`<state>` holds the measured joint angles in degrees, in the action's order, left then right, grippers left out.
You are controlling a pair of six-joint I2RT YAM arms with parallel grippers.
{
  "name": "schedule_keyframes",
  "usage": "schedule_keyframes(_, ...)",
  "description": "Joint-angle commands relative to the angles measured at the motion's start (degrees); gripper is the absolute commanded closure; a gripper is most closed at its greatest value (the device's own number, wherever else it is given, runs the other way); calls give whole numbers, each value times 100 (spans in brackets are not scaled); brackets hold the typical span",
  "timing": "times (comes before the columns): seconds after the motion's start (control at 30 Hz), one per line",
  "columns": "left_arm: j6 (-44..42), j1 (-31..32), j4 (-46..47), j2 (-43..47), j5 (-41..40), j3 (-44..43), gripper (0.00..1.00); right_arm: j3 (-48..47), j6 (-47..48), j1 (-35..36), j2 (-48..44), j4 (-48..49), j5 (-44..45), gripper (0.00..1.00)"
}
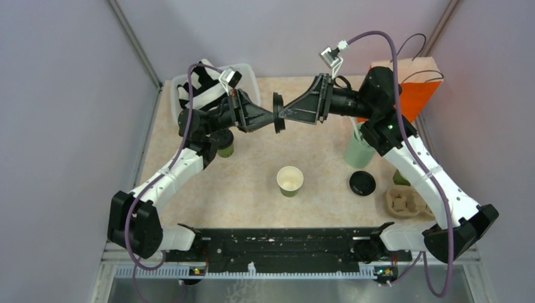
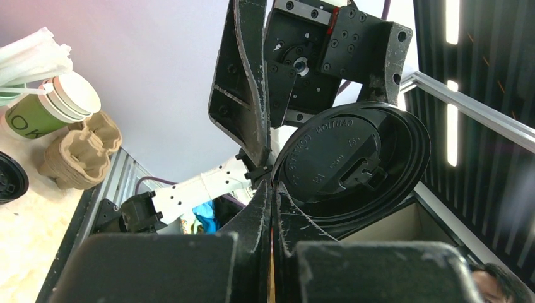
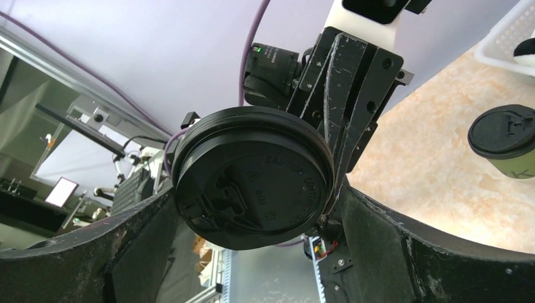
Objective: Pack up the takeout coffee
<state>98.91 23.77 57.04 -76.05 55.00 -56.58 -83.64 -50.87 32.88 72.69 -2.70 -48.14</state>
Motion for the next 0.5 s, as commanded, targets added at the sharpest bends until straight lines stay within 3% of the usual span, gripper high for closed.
schedule_keyframes(0.0,7,31,475,12,74,-139,100,-66,-47,86,25,235,-77,8)
schedule_keyframes(0.37,-109,23,254,56,79,-64,100,-8,-83,94,-17,338,-53,18)
schedule_keyframes(0.47,-475,22,-344,221,45,-5,83,-6,-43,95,-52,204,13,21)
